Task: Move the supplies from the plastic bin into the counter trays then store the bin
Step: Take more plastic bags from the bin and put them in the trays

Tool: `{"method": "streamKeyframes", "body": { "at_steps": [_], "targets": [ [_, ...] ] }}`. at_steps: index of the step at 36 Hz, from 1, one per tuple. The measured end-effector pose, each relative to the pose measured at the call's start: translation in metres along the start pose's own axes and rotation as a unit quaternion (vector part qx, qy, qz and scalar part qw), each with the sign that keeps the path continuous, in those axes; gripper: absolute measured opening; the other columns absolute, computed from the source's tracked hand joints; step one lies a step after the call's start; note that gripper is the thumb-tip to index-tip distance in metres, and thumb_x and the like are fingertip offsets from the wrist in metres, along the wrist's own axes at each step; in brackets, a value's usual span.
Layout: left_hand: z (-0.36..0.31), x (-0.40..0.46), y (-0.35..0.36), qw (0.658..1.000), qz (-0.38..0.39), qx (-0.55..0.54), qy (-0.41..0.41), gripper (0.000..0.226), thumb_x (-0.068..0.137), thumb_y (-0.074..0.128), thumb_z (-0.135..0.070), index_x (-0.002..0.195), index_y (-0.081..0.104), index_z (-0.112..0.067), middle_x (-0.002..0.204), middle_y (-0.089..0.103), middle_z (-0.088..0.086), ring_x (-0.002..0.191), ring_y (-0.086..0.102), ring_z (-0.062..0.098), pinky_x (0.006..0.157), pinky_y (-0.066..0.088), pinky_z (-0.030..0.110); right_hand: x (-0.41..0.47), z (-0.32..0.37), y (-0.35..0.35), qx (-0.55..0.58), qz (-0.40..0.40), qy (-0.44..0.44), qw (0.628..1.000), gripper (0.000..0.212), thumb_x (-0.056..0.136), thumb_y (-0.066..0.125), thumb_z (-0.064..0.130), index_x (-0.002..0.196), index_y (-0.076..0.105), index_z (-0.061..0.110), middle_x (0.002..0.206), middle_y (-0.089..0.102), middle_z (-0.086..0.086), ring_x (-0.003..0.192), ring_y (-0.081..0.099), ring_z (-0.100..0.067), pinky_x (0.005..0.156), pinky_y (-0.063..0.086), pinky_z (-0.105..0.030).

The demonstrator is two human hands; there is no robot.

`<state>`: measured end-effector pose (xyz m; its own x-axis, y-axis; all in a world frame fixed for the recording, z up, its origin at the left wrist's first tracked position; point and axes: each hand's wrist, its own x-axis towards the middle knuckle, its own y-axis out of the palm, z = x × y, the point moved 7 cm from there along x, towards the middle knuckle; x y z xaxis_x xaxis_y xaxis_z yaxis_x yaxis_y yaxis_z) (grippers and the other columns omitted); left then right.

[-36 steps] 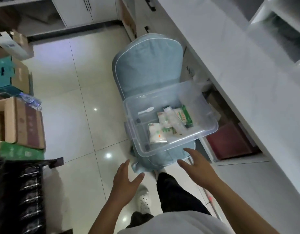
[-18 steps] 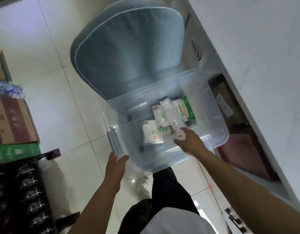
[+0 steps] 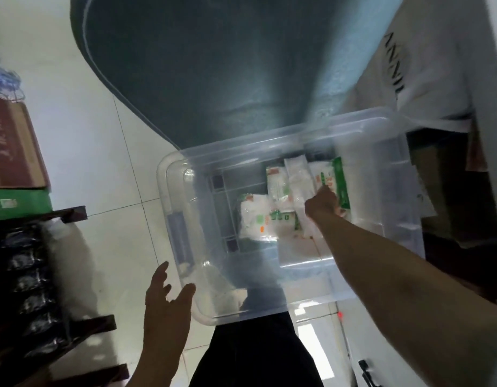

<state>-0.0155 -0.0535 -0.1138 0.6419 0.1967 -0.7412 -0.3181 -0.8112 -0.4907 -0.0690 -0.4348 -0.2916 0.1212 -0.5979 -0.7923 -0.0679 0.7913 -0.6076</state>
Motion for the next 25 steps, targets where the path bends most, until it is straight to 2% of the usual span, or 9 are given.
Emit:
{"method": "streamKeyframes", "body": {
  "at_steps": [5, 10, 13, 15, 17, 19, 21, 23, 25],
  "targets": [
    [-0.048, -0.020, -0.004, 0.973, -0.065, 0.100, 0.197, 0.065, 0.084, 0.067, -0.001, 0.141, 0.046, -0.026, 0.138, 0.042, -0.003, 0.135, 0.040, 0.024, 0.115, 0.029, 0.043, 0.001, -0.013, 0.015, 0.041, -0.034, 0.047, 0.998, 0.061, 0.092, 0.053, 0.017, 0.147, 0.027, 0.013, 0.152, 0.031, -0.015, 0.137, 0.035, -0.035, 0.113, 0.031, -0.052],
    [-0.081, -0.029, 0.010, 0.927, -0.042, 0.193, 0.318, 0.059, 0.079, 0.060, -0.012, 0.137, 0.052, -0.014, 0.143, 0.048, 0.009, 0.135, 0.039, 0.027, 0.113, 0.023, 0.036, 0.004, -0.015, 0.020, 0.089, 0.011, 0.038, 0.995, 0.049, 0.086, 0.058, 0.017, 0.133, 0.047, 0.006, 0.131, 0.054, -0.018, 0.118, 0.053, -0.036, 0.101, 0.046, -0.047],
    [-0.090, -0.026, 0.024, 0.916, 0.008, 0.218, 0.337, 0.053, 0.084, 0.067, 0.000, 0.131, 0.056, -0.023, 0.139, 0.052, 0.000, 0.129, 0.045, 0.023, 0.109, 0.026, 0.030, -0.015, -0.008, 0.021, 0.212, 0.046, 0.055, 0.975, 0.025, 0.081, 0.070, 0.004, 0.103, 0.058, 0.002, 0.106, 0.064, -0.016, 0.096, 0.061, -0.033, 0.078, 0.055, -0.040],
    [-0.096, -0.024, 0.034, 0.928, 0.070, 0.194, 0.309, 0.047, 0.089, 0.066, -0.003, 0.126, 0.057, -0.031, 0.132, 0.054, -0.009, 0.123, 0.050, 0.015, 0.105, 0.033, 0.025, -0.035, -0.004, 0.024, 0.316, 0.122, 0.073, 0.938, 0.023, 0.078, 0.072, -0.002, 0.090, 0.055, 0.007, 0.102, 0.065, -0.013, 0.102, 0.062, -0.034, 0.076, 0.055, -0.042],
    [-0.098, -0.019, 0.045, 0.953, 0.145, 0.150, 0.217, 0.039, 0.093, 0.064, -0.011, 0.126, 0.060, -0.031, 0.129, 0.058, -0.010, 0.119, 0.054, 0.011, 0.098, 0.040, 0.023, -0.067, 0.005, 0.024, 0.388, 0.224, 0.071, 0.891, 0.025, 0.080, 0.070, -0.002, 0.096, 0.057, 0.011, 0.108, 0.066, -0.011, 0.107, 0.061, -0.034, 0.072, 0.056, -0.041],
    [-0.100, -0.016, 0.056, 0.966, 0.202, 0.104, 0.123, 0.034, 0.094, 0.066, -0.018, 0.126, 0.062, -0.029, 0.126, 0.063, -0.007, 0.113, 0.060, 0.012, 0.095, 0.044, 0.026, -0.103, 0.016, 0.020, 0.391, 0.295, 0.025, 0.871, 0.025, 0.083, 0.070, 0.003, 0.101, 0.060, 0.017, 0.111, 0.068, -0.011, 0.099, 0.064, -0.031, 0.071, 0.054, -0.040],
    [-0.108, -0.015, 0.065, 0.970, 0.235, 0.034, 0.045, 0.023, 0.092, 0.067, -0.019, 0.113, 0.066, -0.029, 0.119, 0.068, -0.001, 0.105, 0.066, 0.016, 0.093, 0.050, 0.032, -0.138, 0.022, 0.016, 0.392, 0.332, -0.025, 0.857, 0.027, 0.082, 0.071, 0.006, 0.105, 0.063, 0.020, 0.110, 0.071, -0.009, 0.097, 0.067, -0.030, 0.075, 0.054, -0.041],
    [-0.115, -0.018, 0.073, 0.960, 0.276, -0.042, -0.005, 0.015, 0.091, 0.068, -0.017, 0.102, 0.067, -0.028, 0.109, 0.072, 0.003, 0.093, 0.072, 0.018, 0.080, 0.056, 0.032, -0.173, 0.021, 0.012, 0.399, 0.352, -0.060, 0.845, 0.037, 0.080, 0.074, 0.008, 0.115, 0.064, 0.019, 0.112, 0.073, -0.009, 0.102, 0.068, -0.032, 0.078, 0.056, -0.043],
    [-0.119, -0.021, 0.076, 0.944, 0.315, -0.093, -0.026, 0.018, 0.090, 0.069, -0.017, 0.107, 0.068, -0.021, 0.105, 0.075, 0.005, 0.084, 0.075, 0.017, 0.070, 0.058, 0.033, -0.207, 0.017, 0.010, 0.398, 0.366, -0.088, 0.836, 0.044, 0.079, 0.076, 0.009, 0.120, 0.064, 0.018, 0.114, 0.073, -0.008, 0.105, 0.068, -0.033, 0.085, 0.057, -0.047]
  ]
}}
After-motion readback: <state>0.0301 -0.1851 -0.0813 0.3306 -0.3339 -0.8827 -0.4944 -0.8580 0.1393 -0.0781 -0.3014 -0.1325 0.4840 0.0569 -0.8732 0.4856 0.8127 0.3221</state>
